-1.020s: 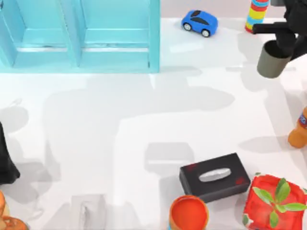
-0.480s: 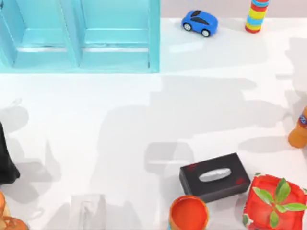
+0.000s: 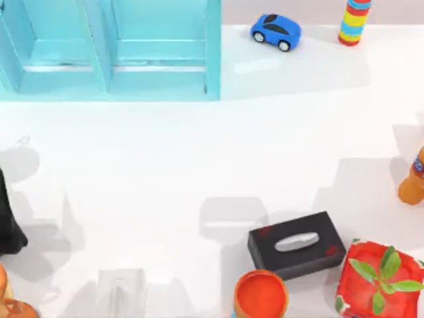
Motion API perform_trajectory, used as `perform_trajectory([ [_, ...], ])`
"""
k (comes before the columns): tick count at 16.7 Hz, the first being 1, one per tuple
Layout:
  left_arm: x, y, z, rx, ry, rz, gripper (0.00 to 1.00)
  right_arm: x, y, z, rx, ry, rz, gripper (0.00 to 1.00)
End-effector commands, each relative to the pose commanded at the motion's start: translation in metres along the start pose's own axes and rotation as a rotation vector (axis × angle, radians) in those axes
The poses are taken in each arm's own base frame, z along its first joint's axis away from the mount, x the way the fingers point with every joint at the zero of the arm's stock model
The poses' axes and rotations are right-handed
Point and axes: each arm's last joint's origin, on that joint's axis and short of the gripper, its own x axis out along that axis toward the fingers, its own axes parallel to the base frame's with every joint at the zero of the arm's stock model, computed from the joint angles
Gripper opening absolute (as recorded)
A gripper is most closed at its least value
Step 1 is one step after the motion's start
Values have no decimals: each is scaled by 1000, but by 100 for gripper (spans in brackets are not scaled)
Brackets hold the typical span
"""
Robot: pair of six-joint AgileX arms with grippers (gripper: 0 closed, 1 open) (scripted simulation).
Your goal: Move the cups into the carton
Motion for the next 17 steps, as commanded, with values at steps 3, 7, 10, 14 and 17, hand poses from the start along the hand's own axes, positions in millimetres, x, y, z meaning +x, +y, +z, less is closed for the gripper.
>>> perform_trajectory([
  [3,0,0,0,0,0,0,100,-4,-19,-26,-1,0,-5,0],
  [7,0,0,0,0,0,0,100,-5,-20,-29,-2,0,-5,0],
  [10,0,0,0,0,0,0,100,0,-20,-27,-1,0,-4,0],
  [14,0,0,0,0,0,0,100,27,-17,-28,5,-5,-4,0],
  [17,0,0,0,0,0,0,100,51,-13,-30,-1,-1,-5,0],
])
